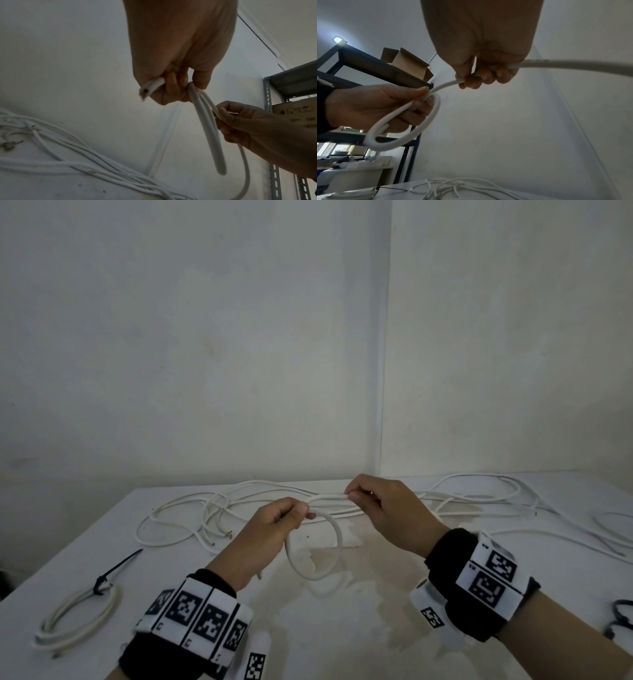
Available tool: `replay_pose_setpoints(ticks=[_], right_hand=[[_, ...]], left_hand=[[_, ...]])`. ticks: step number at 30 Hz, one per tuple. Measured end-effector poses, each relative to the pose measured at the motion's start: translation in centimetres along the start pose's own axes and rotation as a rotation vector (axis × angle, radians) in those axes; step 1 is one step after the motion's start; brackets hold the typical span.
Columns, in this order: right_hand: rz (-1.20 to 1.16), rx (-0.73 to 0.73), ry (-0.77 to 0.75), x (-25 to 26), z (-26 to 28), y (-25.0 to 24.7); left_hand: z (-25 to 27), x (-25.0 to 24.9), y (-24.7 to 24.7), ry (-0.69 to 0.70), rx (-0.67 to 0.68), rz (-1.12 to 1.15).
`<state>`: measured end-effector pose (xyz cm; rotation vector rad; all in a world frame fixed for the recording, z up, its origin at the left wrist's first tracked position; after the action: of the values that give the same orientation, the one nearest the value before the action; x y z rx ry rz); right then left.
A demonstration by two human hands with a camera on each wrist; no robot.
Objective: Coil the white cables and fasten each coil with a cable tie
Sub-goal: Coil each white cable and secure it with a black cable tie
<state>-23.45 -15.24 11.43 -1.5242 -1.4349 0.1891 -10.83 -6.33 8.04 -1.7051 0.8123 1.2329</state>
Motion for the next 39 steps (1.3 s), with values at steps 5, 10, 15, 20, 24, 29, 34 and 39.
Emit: replay_pose_setpoints(ticks=[5, 10, 15, 20, 24, 29, 34, 39], right_hand=[[0.148, 0.053, -0.044, 1.0, -0.7, 0.3], [0.063, 0.122, 0.001, 0.8, -0.5, 1.1], [-0.077, 0.159, -0.010, 1.4, 0.0, 2.2], [-0.273, 0.166, 0.001, 1.2, -0.1, 2.5], [-0.390, 0.150, 0.056, 0.6, -0.1, 2.5], [-0.365, 0.179, 0.082, 0.9, 0.1, 2.6], [-0.278, 0.184, 0.081, 1.0, 0.0, 2.3], [-0.299, 0.183, 0.113, 0.9, 0.4, 2.2]], left_hand=[[-0.1, 0.0, 0.7, 0.020, 0.021, -0.046], [-0.2, -0.4, 0.7, 0.023, 0.020, -0.008], [-0.1, -0.9, 1.2, 0.037, 0.037, 0.015], [0.0, -1.3, 1.0, 0.083, -0.003, 0.007], [0.0, -1.8, 0.6, 0.134, -0.066, 0.018], [0.0, -1.9, 0.3, 0.152, -0.093, 0.023], [-0.5, -1.2, 0.0, 0.138, -0.117, -0.040], [-0.6, -0.7, -0.1, 0.128, -0.160, -0.053]])
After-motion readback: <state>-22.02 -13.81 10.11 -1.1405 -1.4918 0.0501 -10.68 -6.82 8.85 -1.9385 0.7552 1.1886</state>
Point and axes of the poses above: each hand's wrist, its own z-axis away from the middle knuckle, its own y-axis out of the palm, x = y × z, the point moved 10 cm from there along -z, towards the middle knuckle, and after that the axes turned 5 degrees about z, right-handed, at the moved point
